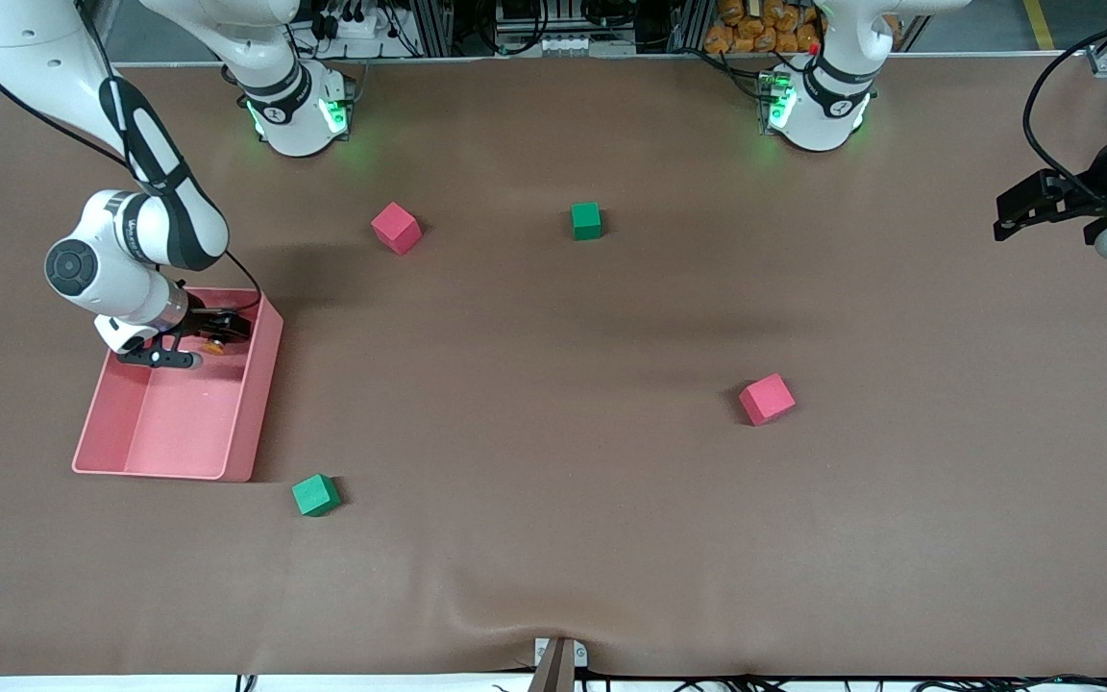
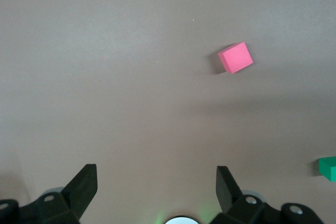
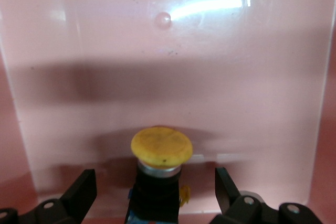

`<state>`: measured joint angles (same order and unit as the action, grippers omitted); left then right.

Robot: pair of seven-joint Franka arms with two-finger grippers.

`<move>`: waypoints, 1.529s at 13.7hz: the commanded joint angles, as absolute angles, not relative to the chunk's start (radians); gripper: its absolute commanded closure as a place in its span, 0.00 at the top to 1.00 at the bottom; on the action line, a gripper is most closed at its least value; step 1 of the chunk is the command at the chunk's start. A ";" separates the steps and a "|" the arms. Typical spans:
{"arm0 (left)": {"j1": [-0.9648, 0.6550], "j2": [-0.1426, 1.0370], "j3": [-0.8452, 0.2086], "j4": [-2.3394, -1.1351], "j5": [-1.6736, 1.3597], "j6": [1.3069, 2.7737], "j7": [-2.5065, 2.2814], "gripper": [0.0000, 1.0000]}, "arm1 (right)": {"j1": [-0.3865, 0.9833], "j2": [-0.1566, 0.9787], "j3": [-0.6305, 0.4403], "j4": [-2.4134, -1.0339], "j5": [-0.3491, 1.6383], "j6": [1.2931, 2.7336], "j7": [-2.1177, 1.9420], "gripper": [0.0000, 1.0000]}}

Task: Place and upright button with both arms
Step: 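Close the right gripper on the yellow button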

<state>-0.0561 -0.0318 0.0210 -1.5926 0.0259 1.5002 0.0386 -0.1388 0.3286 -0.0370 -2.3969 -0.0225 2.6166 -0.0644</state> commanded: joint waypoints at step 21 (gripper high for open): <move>-0.044 -0.015 0.021 -1.569 0.011 1.477 0.067 1.00 | -0.172 0.223 -0.025 -2.388 -0.035 2.562 -0.080 0.20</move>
<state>-0.0529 -0.0285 0.0222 -1.5927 0.0259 1.4941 0.0407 -0.1452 0.2778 -0.0385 -2.3784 -0.0225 2.5945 -0.0663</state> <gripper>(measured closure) 0.000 0.797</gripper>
